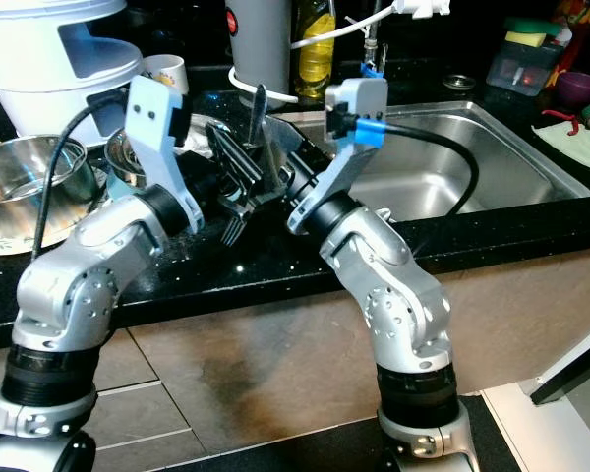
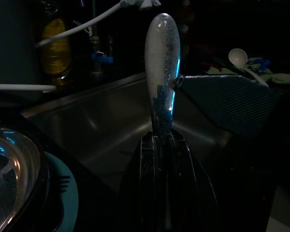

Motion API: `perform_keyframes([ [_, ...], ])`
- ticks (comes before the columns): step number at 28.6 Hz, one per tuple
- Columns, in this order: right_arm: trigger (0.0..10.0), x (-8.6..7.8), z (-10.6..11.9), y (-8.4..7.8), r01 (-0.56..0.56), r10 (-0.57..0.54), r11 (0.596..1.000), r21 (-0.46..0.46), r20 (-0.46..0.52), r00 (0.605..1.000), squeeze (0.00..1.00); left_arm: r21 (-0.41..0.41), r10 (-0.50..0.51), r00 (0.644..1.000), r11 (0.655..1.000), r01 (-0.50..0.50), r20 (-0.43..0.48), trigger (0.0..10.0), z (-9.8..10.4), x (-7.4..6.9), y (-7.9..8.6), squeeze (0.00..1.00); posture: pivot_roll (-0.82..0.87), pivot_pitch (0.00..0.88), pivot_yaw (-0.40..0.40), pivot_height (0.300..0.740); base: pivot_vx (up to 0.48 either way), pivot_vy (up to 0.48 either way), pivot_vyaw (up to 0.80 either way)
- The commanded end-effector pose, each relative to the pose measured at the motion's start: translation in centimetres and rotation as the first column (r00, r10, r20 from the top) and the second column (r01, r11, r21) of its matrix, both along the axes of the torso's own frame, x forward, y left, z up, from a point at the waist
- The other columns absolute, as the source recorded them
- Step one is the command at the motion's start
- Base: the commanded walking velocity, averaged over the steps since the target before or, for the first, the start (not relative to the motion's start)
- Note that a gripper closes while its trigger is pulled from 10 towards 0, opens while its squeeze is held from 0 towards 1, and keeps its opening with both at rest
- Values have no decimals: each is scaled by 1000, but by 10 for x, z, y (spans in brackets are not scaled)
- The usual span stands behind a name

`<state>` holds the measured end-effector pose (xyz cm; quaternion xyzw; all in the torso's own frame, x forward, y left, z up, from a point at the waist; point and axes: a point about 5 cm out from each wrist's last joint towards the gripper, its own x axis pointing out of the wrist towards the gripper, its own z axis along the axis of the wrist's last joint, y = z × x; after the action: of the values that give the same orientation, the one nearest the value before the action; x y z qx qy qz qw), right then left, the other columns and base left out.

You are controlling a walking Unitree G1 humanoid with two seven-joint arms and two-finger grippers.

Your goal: Kitchen organization

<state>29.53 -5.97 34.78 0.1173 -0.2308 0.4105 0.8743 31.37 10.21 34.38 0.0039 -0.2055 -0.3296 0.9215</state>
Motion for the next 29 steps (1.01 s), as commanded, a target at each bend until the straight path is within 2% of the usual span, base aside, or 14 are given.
perform_keyframes([
  [1, 10000, 0, -2, -1, 24, -24, 1000, -4, 1, 1000, 0, 7, -7, 1000, 1000, 7, 19, 0, 0, -5, -3, 0, 19, 196, 6, 740, 0, 0, 0],
  [10, 10000, 9, -3, -7, 108, -108, 994, 17, -16, 994, 0, 13, -14, 1000, 1000, 14, 27, 0, -1, -7, -4, 0, 22, 188, 6, 740, 0, 0, 0],
  [13, 10000, 18, 0, -20, 201, -198, 977, 77, -46, 979, 0, 6, -1, 999, 1000, 1, 35, 0, 1, -6, -2, 0, 22, 191, 8, 740, 0, 0, 0],
  [16, 10000, 20, 1, -24, 219, -215, 972, 90, -56, 975, 0, 4, -1, 999, 1000, 1, 36, 0, 1, -6, -2, 0, 22, 190, 9, 740, 0, 0, 0],
  [29, 10000, 23, 2, -19, 183, -171, 973, 138, -94, 981, 0, 31, -70, 997, 997, 69, 22, 0, -4, -11, -11, 0, 25, 191, 10, 740, 0, 0, 0],
])
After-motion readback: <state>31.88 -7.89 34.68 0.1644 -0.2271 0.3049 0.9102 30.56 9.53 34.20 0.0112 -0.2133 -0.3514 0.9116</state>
